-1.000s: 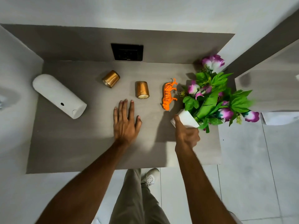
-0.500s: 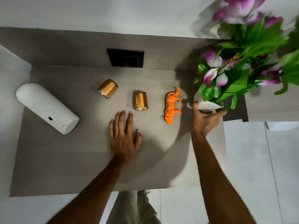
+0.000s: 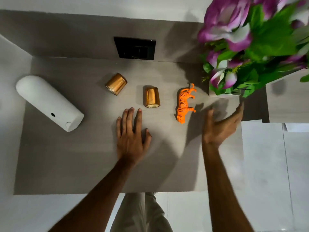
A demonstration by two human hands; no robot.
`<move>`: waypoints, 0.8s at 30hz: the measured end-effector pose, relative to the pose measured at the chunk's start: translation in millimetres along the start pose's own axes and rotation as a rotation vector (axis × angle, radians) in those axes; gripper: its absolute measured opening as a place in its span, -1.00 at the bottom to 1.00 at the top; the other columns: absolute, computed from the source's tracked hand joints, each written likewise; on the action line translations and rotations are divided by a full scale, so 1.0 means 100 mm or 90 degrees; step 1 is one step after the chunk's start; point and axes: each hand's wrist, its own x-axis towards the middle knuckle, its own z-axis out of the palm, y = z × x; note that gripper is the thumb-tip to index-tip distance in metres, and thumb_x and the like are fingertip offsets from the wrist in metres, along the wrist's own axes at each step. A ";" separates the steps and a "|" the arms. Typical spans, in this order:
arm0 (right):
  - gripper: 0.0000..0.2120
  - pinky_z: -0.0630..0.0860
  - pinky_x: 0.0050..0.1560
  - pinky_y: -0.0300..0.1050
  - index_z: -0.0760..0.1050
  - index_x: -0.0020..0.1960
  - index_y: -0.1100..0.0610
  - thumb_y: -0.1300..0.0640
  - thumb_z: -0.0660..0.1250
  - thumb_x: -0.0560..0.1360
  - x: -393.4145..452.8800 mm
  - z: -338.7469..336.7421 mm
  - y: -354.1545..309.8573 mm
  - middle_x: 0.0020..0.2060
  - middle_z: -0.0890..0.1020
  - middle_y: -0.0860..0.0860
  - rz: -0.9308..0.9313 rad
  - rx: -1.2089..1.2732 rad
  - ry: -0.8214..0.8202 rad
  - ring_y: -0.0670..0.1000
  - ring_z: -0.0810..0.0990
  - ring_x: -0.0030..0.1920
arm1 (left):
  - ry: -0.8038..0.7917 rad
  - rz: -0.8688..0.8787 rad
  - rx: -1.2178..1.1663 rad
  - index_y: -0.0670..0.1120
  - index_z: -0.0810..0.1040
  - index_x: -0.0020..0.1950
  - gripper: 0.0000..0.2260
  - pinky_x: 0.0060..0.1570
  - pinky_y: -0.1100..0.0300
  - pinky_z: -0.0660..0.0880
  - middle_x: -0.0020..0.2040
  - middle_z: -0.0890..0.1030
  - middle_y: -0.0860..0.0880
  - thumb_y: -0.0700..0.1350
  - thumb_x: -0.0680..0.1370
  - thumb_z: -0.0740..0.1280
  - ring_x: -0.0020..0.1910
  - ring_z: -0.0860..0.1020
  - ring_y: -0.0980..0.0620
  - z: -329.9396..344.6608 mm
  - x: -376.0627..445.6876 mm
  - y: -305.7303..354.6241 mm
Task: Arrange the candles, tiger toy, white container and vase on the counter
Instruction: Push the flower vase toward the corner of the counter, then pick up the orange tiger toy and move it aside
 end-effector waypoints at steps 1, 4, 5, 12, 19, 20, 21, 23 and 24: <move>-0.31 0.41 0.55 0.03 0.34 0.58 0.30 0.12 0.50 0.56 -0.19 -0.04 -0.01 0.51 0.47 0.26 -0.062 -0.008 0.017 0.27 0.48 0.52 | 0.000 -0.002 0.001 -0.03 0.10 0.74 -0.34 0.71 -0.21 0.18 0.73 0.19 -0.16 0.16 0.68 0.12 0.74 0.15 -0.15 0.00 0.00 0.00; -0.60 0.57 0.31 0.03 0.55 0.37 0.23 0.06 0.48 0.62 -0.70 0.01 -0.10 0.29 0.55 0.19 -0.178 -0.045 -0.044 0.20 0.58 0.30 | -0.001 -0.007 0.013 -0.03 0.09 0.74 -0.35 0.72 -0.19 0.18 0.74 0.18 -0.15 0.18 0.68 0.09 0.74 0.15 -0.14 0.00 0.00 0.00; -0.60 0.60 0.24 0.05 0.55 0.36 0.23 0.03 0.47 0.62 -0.80 0.06 -0.14 0.29 0.54 0.19 -0.181 -0.074 -0.089 0.20 0.58 0.29 | -0.003 -0.007 0.016 -0.03 0.09 0.74 -0.34 0.72 -0.20 0.18 0.74 0.18 -0.15 0.19 0.69 0.08 0.74 0.15 -0.15 0.00 -0.01 0.00; -0.50 0.63 0.14 0.12 0.47 0.41 0.28 0.14 0.51 0.56 -0.73 0.31 -0.23 0.30 0.54 0.25 -0.052 -0.152 -0.194 0.31 0.62 0.22 | 0.002 0.000 0.016 -0.04 0.10 0.74 -0.34 0.71 -0.22 0.20 0.74 0.19 -0.16 0.19 0.69 0.06 0.74 0.16 -0.16 0.05 -0.01 -0.03; -0.81 0.71 -0.03 -0.19 0.70 0.11 0.10 0.10 0.49 0.51 -0.40 0.24 -0.40 -0.09 0.76 0.02 0.035 0.089 -0.083 0.00 0.75 -0.10 | 0.019 0.006 0.000 -0.06 0.12 0.74 -0.35 0.69 -0.24 0.24 0.73 0.21 -0.17 0.19 0.68 0.05 0.73 0.20 -0.19 0.11 -0.02 -0.03; -0.82 0.71 -0.03 -0.26 0.71 0.10 0.06 0.07 0.50 0.51 -0.34 0.27 -0.43 -0.12 0.77 -0.02 0.087 0.105 -0.083 -0.04 0.77 -0.11 | 0.020 0.007 -0.002 -0.06 0.12 0.74 -0.35 0.69 -0.24 0.24 0.73 0.21 -0.17 0.19 0.68 0.05 0.73 0.19 -0.19 0.11 -0.03 -0.04; -0.82 0.71 0.00 -0.26 0.72 0.09 0.04 0.04 0.50 0.51 -0.28 0.29 -0.44 -0.14 0.78 -0.02 0.129 0.110 -0.089 -0.04 0.78 -0.10 | 0.022 0.007 -0.005 -0.06 0.12 0.73 -0.35 0.69 -0.24 0.24 0.73 0.21 -0.17 0.18 0.68 0.06 0.73 0.19 -0.18 0.11 -0.04 -0.04; -0.81 0.72 0.16 -0.07 0.72 0.10 0.03 -0.01 0.51 0.52 -0.19 0.34 -0.43 -0.11 0.80 0.02 0.169 0.101 -0.115 0.00 0.79 -0.05 | 0.028 0.011 -0.012 -0.07 0.13 0.73 -0.35 0.69 -0.24 0.24 0.73 0.21 -0.17 0.18 0.68 0.07 0.73 0.19 -0.18 0.12 -0.04 -0.03; -0.80 0.71 0.20 -0.01 0.72 0.10 0.02 -0.03 0.51 0.53 -0.17 0.35 -0.42 -0.09 0.80 0.01 0.169 0.090 -0.128 -0.01 0.79 -0.04 | 0.032 0.013 -0.017 -0.07 0.14 0.73 -0.35 0.69 -0.24 0.23 0.73 0.22 -0.17 0.17 0.68 0.07 0.73 0.19 -0.18 0.12 -0.03 -0.03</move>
